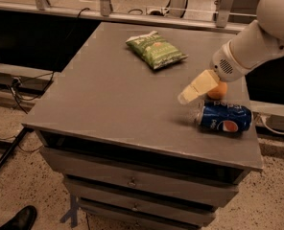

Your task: Move orange near pepsi can

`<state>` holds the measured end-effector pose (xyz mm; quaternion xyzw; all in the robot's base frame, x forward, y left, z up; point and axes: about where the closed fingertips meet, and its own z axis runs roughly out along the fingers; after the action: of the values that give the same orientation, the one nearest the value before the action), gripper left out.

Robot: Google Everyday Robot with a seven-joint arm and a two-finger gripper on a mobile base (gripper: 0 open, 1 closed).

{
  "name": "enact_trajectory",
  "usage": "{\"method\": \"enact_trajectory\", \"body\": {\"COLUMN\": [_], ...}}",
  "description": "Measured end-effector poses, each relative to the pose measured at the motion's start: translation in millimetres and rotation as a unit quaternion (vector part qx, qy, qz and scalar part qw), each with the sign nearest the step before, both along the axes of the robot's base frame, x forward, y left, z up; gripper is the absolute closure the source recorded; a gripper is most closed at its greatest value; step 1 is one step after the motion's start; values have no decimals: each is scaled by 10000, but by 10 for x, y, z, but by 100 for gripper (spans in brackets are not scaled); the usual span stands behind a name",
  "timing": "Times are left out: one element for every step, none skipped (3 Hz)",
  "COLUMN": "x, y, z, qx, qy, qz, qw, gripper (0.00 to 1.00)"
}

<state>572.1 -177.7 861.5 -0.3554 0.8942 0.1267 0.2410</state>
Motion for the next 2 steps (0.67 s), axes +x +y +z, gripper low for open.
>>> {"method": "enact_trajectory", "body": {"x": [49,16], "y": [63,82], "z": [124,170], "qx": [200,561], "qy": [-296,-604], "qz": [-29,-101], "qw": [9994,9965], "gripper": [0,0]}}
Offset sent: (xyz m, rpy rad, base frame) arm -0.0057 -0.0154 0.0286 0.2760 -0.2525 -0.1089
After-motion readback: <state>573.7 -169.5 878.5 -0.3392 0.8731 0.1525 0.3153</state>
